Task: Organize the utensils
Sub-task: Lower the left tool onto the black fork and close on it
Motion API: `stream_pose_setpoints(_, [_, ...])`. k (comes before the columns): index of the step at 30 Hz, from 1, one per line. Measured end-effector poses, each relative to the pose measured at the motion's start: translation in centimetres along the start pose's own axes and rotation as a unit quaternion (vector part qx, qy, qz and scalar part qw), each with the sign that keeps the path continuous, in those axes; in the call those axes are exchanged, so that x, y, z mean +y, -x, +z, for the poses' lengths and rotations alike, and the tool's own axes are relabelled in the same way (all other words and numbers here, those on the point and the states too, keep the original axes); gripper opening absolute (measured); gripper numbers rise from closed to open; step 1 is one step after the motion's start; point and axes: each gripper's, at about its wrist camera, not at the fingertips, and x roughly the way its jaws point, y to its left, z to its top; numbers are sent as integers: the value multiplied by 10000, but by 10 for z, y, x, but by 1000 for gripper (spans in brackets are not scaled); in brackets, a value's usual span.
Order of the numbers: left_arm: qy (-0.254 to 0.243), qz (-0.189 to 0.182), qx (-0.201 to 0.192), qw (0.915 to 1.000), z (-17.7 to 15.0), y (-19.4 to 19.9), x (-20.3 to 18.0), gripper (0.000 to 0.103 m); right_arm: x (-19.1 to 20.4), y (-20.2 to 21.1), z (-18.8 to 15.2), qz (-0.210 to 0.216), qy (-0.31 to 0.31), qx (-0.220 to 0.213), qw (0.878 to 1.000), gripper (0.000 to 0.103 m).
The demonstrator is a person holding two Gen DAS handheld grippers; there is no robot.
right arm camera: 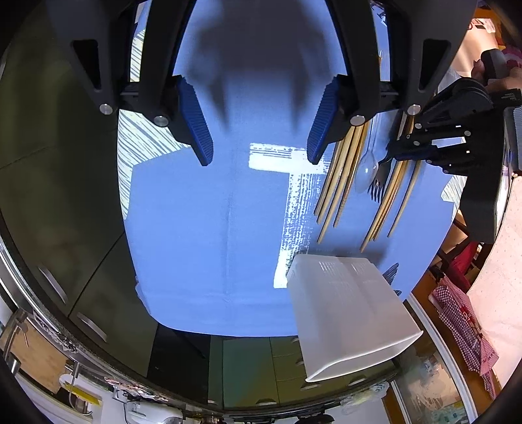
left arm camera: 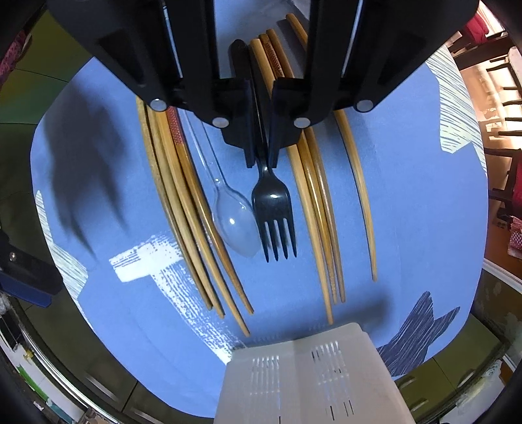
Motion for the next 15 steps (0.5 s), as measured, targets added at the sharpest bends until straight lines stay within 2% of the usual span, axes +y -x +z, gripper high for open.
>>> stream_pose_setpoints(5, [64, 33, -96, 9999, -1, 1, -5, 9, 2, 3, 1, 3, 27, -20, 10000, 60])
stream_pose_setpoints(10, [201, -101, -290, 9993, -6, 0, -2, 8, 11, 1, -2, -31, 132, 80, 9999, 60])
stream_pose_setpoints(15, [213, -177, -615, 9977, -11, 22, 3, 8, 30, -6, -5, 76, 319, 278, 9991, 60])
